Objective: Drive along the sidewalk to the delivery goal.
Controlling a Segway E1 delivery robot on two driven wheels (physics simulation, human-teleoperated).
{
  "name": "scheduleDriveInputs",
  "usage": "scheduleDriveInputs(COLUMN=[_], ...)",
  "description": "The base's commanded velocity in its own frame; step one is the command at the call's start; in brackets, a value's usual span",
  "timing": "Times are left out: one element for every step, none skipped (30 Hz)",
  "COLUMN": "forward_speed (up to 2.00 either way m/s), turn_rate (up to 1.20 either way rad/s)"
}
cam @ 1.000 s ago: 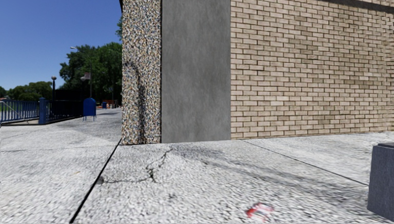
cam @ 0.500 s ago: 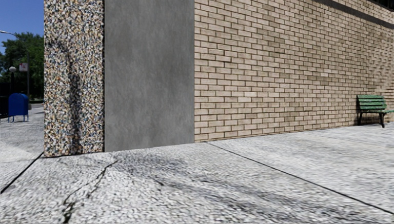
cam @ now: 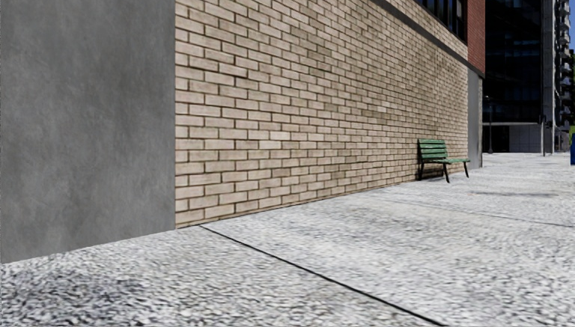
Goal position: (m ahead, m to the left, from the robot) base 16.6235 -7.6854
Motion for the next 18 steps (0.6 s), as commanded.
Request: scheduleDriveInputs(forward_speed=[1.52,1.52,1.52,1.52,1.52,1.52,1.52,1.52,1.52,1.52,1.52,1.52,1.52,1.53,1.75,1.75,1.78,1.79], turn_rate=[-0.7,-0.7,-0.7,-0.7,-0.7,-0.7,-0.7,-0.7,-0.7,-0.7,-0.7,-0.7,-0.7,-0.7,-0.38,-0.38,-0.33,-0.31])
